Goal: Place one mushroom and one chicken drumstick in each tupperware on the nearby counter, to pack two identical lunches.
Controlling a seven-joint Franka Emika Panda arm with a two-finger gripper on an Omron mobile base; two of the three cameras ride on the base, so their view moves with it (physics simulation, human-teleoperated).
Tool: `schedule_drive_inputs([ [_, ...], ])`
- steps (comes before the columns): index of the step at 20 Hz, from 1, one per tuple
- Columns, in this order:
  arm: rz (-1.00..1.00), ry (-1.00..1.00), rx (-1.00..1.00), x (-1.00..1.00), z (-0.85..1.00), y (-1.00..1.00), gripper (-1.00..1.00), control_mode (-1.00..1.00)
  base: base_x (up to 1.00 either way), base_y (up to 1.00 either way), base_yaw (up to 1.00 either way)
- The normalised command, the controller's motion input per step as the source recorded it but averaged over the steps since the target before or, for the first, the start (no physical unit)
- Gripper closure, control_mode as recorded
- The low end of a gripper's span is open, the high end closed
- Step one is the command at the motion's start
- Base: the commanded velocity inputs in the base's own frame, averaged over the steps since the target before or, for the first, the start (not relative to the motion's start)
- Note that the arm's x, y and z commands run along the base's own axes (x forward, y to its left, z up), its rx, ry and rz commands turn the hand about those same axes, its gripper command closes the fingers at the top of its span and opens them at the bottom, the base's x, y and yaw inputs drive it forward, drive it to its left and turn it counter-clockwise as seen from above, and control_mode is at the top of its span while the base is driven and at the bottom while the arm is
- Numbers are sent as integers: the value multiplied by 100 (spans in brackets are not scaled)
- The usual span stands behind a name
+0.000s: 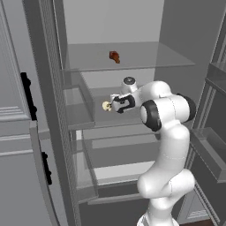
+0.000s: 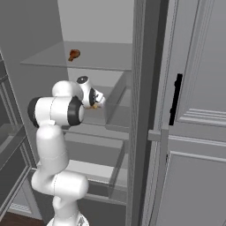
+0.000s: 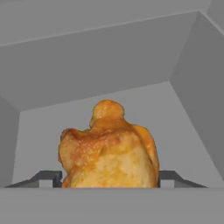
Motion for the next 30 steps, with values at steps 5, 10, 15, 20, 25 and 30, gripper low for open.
schedule_drive_inputs([
  [5,-16,-2,0,-64,-22,-1,100,-100,0,0,0],
  [10,-5,-13,0,-86,1,-15,100,-100,0,0,0],
  [15,0,-14,0,-89,3,-9,100,-100,0,0,0],
  [20,1,-10,0,-81,25,-3,100,-100,0,0,0],
  [25,4,-9,0,-48,60,0,100,-100,0,0,0],
  [30,-7,0,-5,-6,29,34,100,-100,0,0,0],
])
